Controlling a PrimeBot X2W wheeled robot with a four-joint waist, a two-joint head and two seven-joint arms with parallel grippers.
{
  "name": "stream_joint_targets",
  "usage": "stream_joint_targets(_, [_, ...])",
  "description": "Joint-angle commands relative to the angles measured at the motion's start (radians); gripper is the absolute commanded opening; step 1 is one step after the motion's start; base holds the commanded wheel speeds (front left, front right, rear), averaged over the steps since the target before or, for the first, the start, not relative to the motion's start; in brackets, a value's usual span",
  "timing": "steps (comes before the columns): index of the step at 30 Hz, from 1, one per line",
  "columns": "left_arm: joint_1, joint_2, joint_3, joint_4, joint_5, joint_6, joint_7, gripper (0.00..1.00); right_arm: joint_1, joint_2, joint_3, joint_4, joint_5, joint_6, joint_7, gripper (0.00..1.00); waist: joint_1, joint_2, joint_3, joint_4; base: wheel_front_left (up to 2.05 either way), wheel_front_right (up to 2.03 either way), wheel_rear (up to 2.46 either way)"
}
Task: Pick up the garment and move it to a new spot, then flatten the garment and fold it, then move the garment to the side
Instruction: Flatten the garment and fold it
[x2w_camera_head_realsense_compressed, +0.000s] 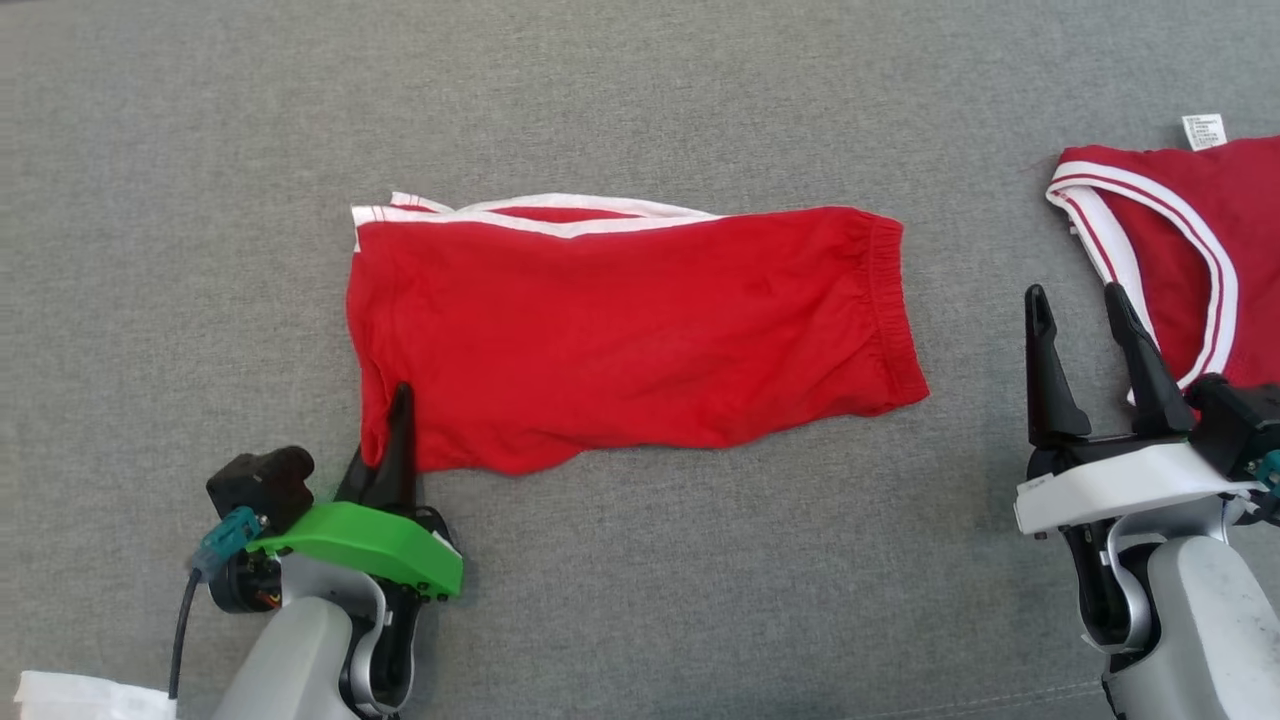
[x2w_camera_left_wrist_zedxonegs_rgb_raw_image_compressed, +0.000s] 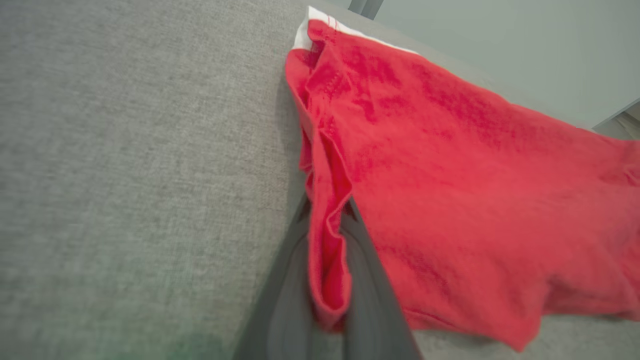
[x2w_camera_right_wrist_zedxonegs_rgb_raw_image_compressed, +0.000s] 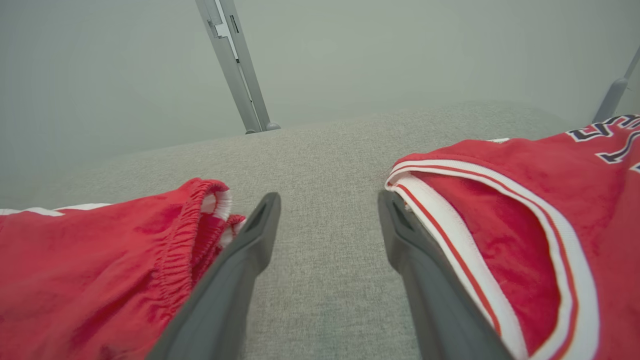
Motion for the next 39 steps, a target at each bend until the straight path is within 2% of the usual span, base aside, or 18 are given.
stream_joint_targets(1, [0.050, -0.007, -0.012, -0.005, -0.005, 0.018, 0.026, 0.00, 0.013, -0.003, -0.005, -0.003, -0.006, 0.000, 0.007, 1.00, 0.0000, -0.0001, -0.012, 0.027, 0.00, 0.00, 0.00])
stream_joint_targets(3, [0.060, -0.008, -0.018, -0.015, -0.004, 0.024, 0.033, 0.00, 0.014, -0.003, -0.006, -0.003, -0.008, 0.000, 0.007, 1.00, 0.0000, -0.0001, -0.015, 0.030, 0.00, 0.00, 0.00])
stream_joint_targets(4, [0.066, -0.009, -0.019, -0.025, -0.005, 0.030, 0.037, 0.40, 0.014, -0.003, -0.006, -0.003, -0.009, 0.000, 0.010, 1.00, 0.0000, -0.0001, -0.018, 0.032, 0.00, 0.00, 0.00])
stream_joint_targets(5, [0.069, -0.006, -0.027, -0.032, 0.005, 0.034, 0.041, 1.00, 0.014, -0.003, -0.004, -0.003, -0.010, 0.000, 0.013, 1.00, 0.0000, -0.0001, -0.020, 0.033, 0.00, 0.00, 0.00])
stream_joint_targets(9, [0.064, 0.009, -0.017, -0.092, 0.058, 0.064, 0.006, 1.00, 0.002, -0.011, 0.003, -0.008, -0.033, 0.000, 0.013, 1.00, 0.0000, -0.0001, -0.029, 0.031, 0.00, 0.00, 0.00])
stream_joint_targets(13, [0.049, 0.019, 0.038, -0.206, 0.184, 0.118, -0.011, 1.00, -0.018, -0.007, -0.001, -0.010, -0.059, 0.000, 0.008, 1.00, 0.0000, -0.0001, -0.041, 0.025, 0.00, 0.00, 0.00])
stream_joint_targets(17, [0.084, 0.017, 0.092, -0.313, 0.315, 0.140, -0.010, 1.00, -0.025, -0.007, 0.004, 0.007, -0.088, 0.000, -0.002, 1.00, 0.0000, -0.0001, -0.063, 0.021, 0.00, 0.00, 0.00])
stream_joint_targets(22, [0.127, 0.003, 0.126, -0.359, 0.405, 0.132, -0.011, 1.00, -0.007, -0.014, 0.009, 0.043, -0.094, 0.000, -0.012, 1.00, 0.0000, -0.0001, -0.110, 0.023, 0.00, 0.00, 0.00])
stream_joint_targets(28, [0.163, -0.010, 0.157, -0.361, 0.430, 0.113, -0.011, 1.00, 0.000, -0.020, 0.011, 0.072, -0.087, 0.000, -0.015, 1.00, 0.0000, -0.0001, -0.126, 0.037, 0.00, 0.00, 0.00])
stream_joint_targets(34, [0.165, -0.035, 0.167, -0.346, 0.452, 0.090, -0.011, 1.00, -0.019, -0.034, 0.015, 0.091, -0.070, 0.000, 0.002, 1.00, 0.0000, -0.0001, -0.130, 0.083, 0.00, 0.00, 0.00])
stream_joint_targets(39, [0.161, -0.058, 0.167, -0.330, 0.463, 0.072, -0.011, 1.00, -0.061, -0.030, 0.082, 0.162, -0.041, 0.000, 0.031, 1.00, 0.0000, -0.0001, -0.122, 0.129, 0.00, 0.00, 0.00])
